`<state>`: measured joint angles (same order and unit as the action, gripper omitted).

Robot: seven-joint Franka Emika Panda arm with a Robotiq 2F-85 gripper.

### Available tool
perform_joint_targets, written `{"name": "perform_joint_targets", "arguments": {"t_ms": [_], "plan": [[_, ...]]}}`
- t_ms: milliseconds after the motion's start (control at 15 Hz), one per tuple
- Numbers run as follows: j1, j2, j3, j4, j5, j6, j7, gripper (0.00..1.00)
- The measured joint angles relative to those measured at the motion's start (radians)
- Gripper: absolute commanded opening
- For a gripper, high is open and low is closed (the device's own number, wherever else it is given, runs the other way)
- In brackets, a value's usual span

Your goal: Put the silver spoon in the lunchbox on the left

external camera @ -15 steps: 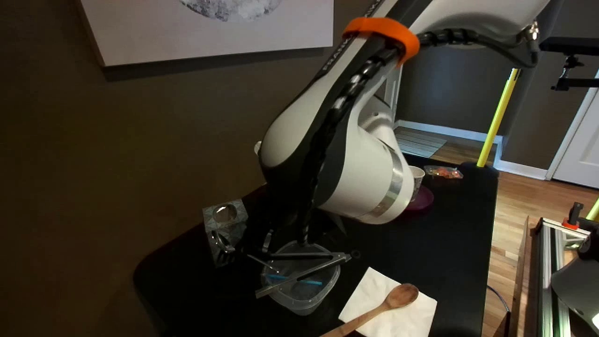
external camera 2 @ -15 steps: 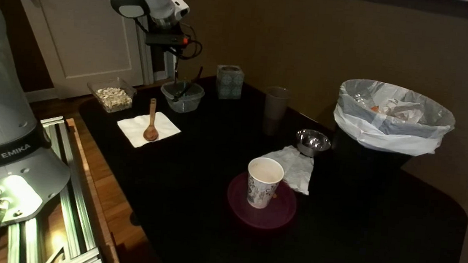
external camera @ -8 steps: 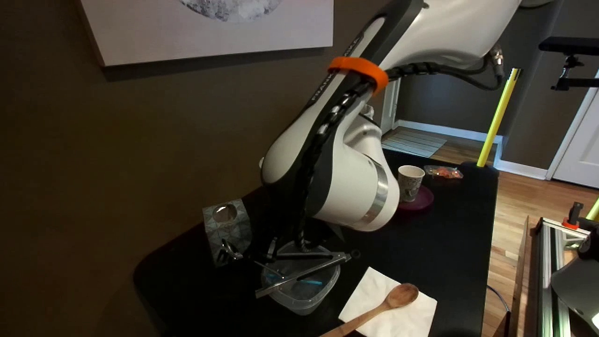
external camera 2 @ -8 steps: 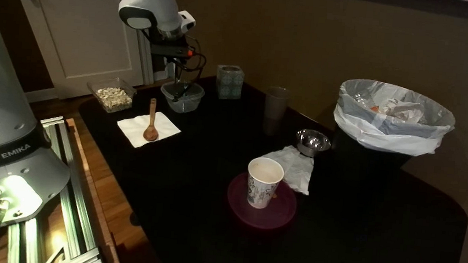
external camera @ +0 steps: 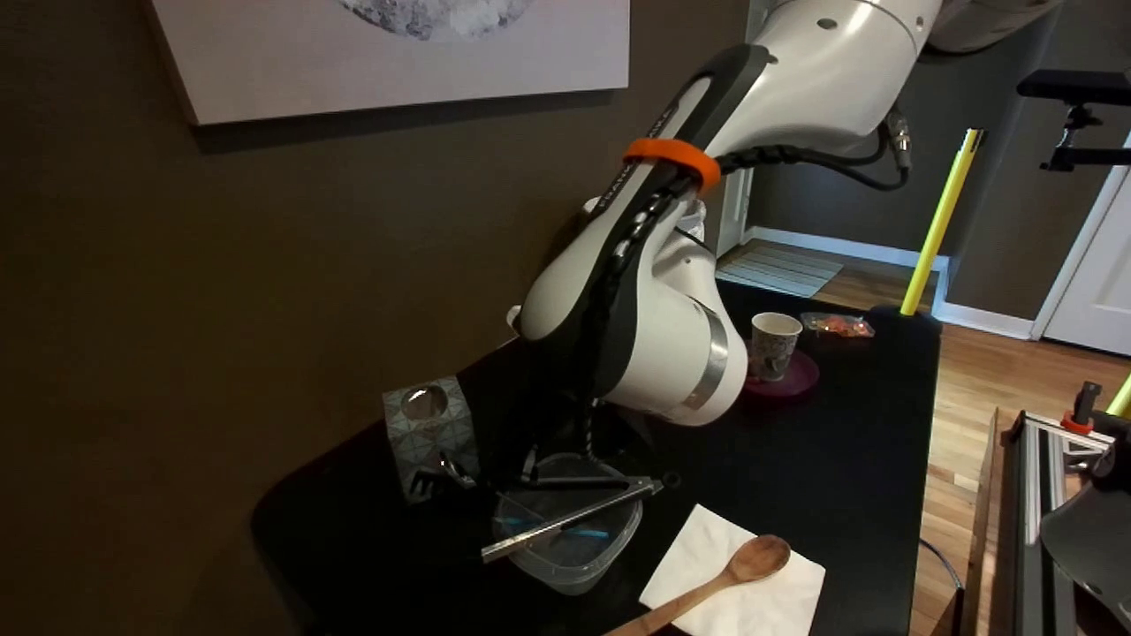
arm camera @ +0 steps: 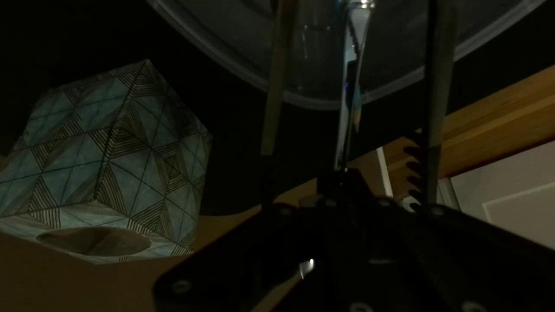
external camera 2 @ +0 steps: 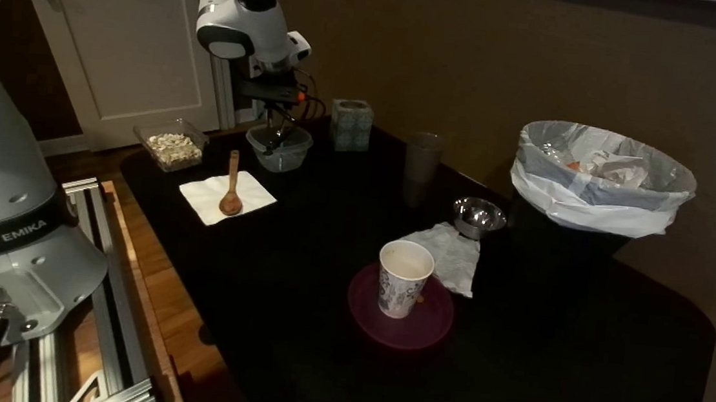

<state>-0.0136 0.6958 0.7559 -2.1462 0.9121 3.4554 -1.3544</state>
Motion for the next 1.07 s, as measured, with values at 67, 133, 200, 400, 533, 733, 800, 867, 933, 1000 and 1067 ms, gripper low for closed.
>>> {"name": "perform_joint_targets", "arguments": {"t_ms": [67,133,200,400,533,733,800,867,933,1000,1067], "plan": [[-0.025,0.010,0.019,-0.011,-0.016,0.001,-0.001,0.02],[-0.046,0.019,0.035,-0.021,-0.032,0.004,-0.001,0.02],[-0.068,0.027,0.052,-0.034,-0.047,0.010,-0.001,0.02],[-0.132,0.051,0.102,-0.072,-0.095,0.032,-0.002,0.34],[-0.170,0.065,0.127,-0.098,-0.124,0.037,-0.002,0.42],[-0.205,0.077,0.148,-0.124,-0.152,0.037,-0.002,0.63],[-0.216,0.080,0.156,-0.130,-0.160,0.037,-0.002,0.72],[-0.227,0.083,0.165,-0.136,-0.168,0.038,-0.002,0.79],[-0.241,0.085,0.180,-0.142,-0.180,0.040,-0.002,0.88],[-0.260,0.087,0.201,-0.148,-0.195,0.046,-0.002,0.94],[-0.284,0.087,0.227,-0.156,-0.210,0.058,-0.002,0.99]]}}
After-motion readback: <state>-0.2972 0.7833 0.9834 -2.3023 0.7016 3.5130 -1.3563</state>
